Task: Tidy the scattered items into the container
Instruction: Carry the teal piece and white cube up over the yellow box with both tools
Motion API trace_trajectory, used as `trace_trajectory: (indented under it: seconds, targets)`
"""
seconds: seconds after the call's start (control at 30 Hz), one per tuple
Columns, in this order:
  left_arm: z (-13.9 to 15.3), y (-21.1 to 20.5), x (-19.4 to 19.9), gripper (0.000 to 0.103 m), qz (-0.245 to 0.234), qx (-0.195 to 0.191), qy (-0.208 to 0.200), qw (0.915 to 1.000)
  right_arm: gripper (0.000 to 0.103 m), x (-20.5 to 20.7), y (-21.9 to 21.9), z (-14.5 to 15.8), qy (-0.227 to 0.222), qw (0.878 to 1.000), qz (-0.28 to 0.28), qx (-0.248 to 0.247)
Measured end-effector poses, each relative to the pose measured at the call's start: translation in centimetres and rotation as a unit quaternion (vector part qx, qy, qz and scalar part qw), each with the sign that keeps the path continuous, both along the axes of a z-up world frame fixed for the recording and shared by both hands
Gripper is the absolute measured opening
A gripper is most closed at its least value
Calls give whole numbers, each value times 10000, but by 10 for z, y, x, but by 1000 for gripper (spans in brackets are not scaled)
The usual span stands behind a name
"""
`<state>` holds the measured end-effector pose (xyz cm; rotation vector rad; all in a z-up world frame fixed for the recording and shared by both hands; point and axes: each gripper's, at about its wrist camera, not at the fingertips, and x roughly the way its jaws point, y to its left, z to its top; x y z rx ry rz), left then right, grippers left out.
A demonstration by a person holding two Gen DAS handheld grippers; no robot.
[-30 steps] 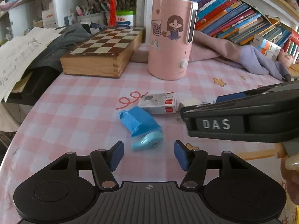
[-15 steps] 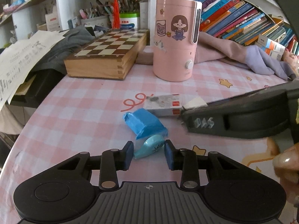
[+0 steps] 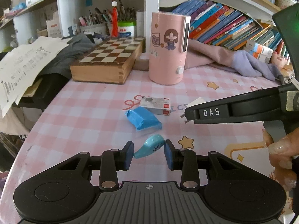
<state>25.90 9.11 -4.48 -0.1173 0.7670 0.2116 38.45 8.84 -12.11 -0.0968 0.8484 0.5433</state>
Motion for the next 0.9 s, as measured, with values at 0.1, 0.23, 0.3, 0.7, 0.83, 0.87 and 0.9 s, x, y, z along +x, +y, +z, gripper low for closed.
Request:
trace_trajectory:
  seconds: [0.1, 0.23, 0.3, 0.7, 0.83, 0.87, 0.9]
  targets:
    - [6, 1, -8, 34, 3, -3, -73, 10000, 33, -7, -3, 6, -41, 10000, -16, 38]
    - [15, 3, -17, 34, 9, -18, -165, 9999, 33, -19, -7, 16, -130, 9999, -7, 78]
    - [21, 2, -21, 34, -13, -15, -228, 9997, 33, -25, -10, 21, -194, 9998, -8, 96]
    - [49, -2, -46, 34, -286, -359, -558, 9974, 33, -63, -35, 54, -511, 9983, -142, 232]
    - [59, -4, -55, 34, -436, -456, -671, 9957, 33, -77, -51, 64, -644, 9974, -229, 208]
    - [62, -5, -58, 34, -464, -474, -694, 9954, 33, -80, -56, 66, -649, 9973, -280, 216]
    - [64, -5, -60, 34, -483, -492, -717, 9950, 33, -83, -60, 68, -650, 9971, -331, 229]
